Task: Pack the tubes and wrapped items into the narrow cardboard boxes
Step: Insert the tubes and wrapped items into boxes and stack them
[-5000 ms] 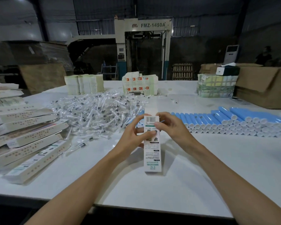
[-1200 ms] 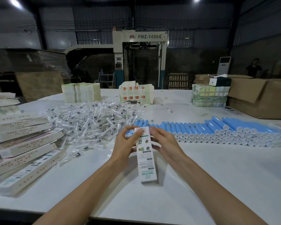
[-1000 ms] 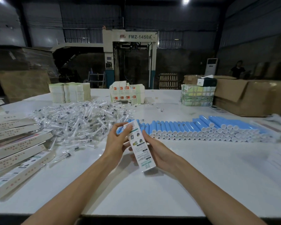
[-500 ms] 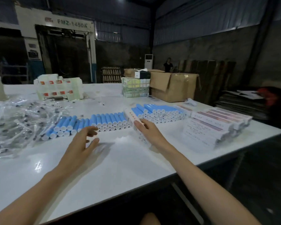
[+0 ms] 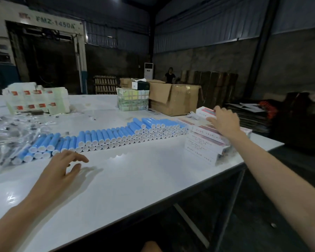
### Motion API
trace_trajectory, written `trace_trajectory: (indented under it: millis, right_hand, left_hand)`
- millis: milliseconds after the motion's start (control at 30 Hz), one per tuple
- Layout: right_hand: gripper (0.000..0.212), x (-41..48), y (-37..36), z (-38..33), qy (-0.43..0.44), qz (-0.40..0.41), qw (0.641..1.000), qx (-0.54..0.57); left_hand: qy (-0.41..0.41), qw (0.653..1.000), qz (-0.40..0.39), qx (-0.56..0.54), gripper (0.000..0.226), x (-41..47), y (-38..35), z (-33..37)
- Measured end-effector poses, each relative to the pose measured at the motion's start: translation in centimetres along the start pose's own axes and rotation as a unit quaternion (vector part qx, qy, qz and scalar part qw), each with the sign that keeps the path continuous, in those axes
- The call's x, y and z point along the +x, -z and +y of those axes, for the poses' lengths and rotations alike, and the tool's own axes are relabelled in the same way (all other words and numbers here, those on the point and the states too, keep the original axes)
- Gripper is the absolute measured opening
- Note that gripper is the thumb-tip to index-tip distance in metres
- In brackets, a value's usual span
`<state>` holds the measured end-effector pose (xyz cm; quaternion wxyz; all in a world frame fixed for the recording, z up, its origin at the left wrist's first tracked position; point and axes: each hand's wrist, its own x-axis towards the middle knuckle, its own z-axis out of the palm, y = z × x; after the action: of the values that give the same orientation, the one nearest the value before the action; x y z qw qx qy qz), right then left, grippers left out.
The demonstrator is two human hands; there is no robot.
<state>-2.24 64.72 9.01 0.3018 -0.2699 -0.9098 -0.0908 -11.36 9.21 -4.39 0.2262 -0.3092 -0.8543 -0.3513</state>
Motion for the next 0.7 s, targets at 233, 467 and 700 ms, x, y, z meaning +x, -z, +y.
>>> trace_trajectory:
  millis: [233, 467, 700]
  right_hand:
    - [0.049, 3.4, -0.6, 4.4, -0.07, -0.102, 0.992, -0.004]
    - [0.053, 2.8, -3.0, 6.9, -0.096, -0.171, 0.981, 0.001]
    - [0.039, 2.8, -2.5, 0.8, -0.011, 0.026, 0.999, -0.016]
  left_hand:
    - [-0.03, 0.999, 0.003, 0.008, 0.029, 0.3, -0.4, -1.2]
    - [-0.022, 1.0, -0.005, -0.002, 0.029, 0.4, -0.6, -1.5]
    - [0.004, 1.0, -0.012, 0.006, 0.039, 0.3, -0.5, -0.2]
